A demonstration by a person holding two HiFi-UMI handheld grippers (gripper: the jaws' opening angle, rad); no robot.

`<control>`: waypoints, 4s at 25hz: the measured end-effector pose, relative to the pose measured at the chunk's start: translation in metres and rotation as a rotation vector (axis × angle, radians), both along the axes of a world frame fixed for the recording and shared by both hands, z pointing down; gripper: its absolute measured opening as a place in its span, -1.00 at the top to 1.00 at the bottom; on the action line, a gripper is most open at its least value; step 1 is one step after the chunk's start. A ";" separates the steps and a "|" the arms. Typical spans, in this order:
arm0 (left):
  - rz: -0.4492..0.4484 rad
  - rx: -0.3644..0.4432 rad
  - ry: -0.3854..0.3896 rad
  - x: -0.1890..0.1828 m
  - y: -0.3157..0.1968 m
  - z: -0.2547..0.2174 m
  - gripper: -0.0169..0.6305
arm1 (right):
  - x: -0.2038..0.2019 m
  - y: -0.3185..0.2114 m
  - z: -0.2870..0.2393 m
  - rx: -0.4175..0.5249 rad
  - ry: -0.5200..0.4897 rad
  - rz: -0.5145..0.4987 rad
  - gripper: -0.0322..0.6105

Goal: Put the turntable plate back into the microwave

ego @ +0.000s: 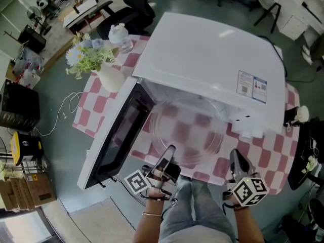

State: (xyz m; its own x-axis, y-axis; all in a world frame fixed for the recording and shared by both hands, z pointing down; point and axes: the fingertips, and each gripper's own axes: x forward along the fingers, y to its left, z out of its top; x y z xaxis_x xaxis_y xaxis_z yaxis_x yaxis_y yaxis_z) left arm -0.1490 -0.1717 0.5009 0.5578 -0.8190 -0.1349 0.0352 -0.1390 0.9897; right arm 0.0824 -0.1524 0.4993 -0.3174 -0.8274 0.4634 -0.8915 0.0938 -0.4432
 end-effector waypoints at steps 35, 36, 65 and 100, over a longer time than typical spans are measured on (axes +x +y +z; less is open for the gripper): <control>-0.125 -0.014 -0.013 0.024 -0.066 -0.002 0.82 | -0.002 0.005 0.021 -0.093 -0.070 0.027 0.87; -0.126 -0.018 -0.015 0.024 -0.069 -0.001 0.82 | -0.001 0.005 0.021 -0.094 -0.069 0.029 0.87; -0.138 -0.019 0.025 0.045 -0.130 0.000 0.82 | 0.013 0.001 0.033 -0.147 -0.070 0.060 0.87; -0.120 -0.048 -0.009 0.060 -0.173 0.007 0.80 | 0.027 0.000 0.048 -0.204 -0.083 0.082 0.87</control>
State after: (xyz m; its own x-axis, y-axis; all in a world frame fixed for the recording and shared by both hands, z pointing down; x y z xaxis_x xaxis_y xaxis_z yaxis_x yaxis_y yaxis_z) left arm -0.0894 -0.3450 0.5083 0.4563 -0.8853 -0.0891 0.0119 -0.0940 0.9955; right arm 0.1094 -0.1525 0.5472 -0.2972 -0.7435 0.5990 -0.8522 -0.0763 -0.5176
